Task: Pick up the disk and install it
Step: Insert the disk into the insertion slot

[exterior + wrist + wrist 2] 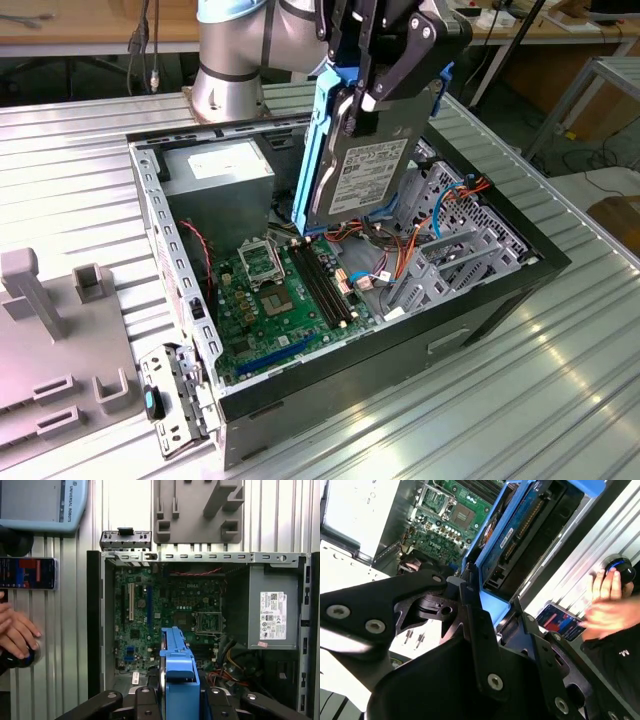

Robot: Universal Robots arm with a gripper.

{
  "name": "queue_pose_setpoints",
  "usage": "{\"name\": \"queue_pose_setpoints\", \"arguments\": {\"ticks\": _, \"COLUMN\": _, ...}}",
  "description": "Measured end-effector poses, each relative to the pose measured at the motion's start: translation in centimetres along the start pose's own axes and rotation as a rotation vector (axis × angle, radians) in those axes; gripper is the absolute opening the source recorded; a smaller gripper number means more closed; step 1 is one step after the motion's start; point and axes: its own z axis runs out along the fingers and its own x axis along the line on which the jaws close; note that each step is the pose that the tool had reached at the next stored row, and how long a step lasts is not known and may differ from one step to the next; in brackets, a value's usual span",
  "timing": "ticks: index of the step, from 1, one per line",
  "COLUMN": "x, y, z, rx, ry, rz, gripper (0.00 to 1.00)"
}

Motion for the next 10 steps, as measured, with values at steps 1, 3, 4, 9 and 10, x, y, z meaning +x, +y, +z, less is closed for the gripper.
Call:
{"name": "queue_pose_setpoints", "arguments": {"ticks": 1, "x": 0.06, "y": -0.07, "z": 0.03, "rx": 0.0001, "ry": -0.0003, "rz": 0.000, "gripper": 0.37}}
{"name": "queue_pose_setpoints", "arguments": {"ticks": 3, "x": 0.28, "y": -0.66, "z": 0.07, "rx": 0.0001, "ry": -0.0003, "rz": 0.000, "gripper": 0.37}}
{"name": "queue_pose_setpoints", "arguments": {"ticks": 4, "x": 0.34, "y": -0.78, "z": 0.08, "rx": 0.0001, "ry": -0.0002, "rz": 0.000, "gripper": 0.37}}
{"name": "queue_pose_setpoints", "arguments": {"ticks": 9, "x": 0.64, "y": -2.05, "z": 0.17, "rx": 0.0000, "ry": -0.0001, "rz": 0.000, "gripper": 0.37}}
{"name": "queue_pose_setpoints", "arguments": {"ticks": 10, "x": 0.68, "y": -2.28, "z": 0.19, "rx": 0.0000, "ry": -0.0002, "rz": 0.000, "gripper": 0.37}}
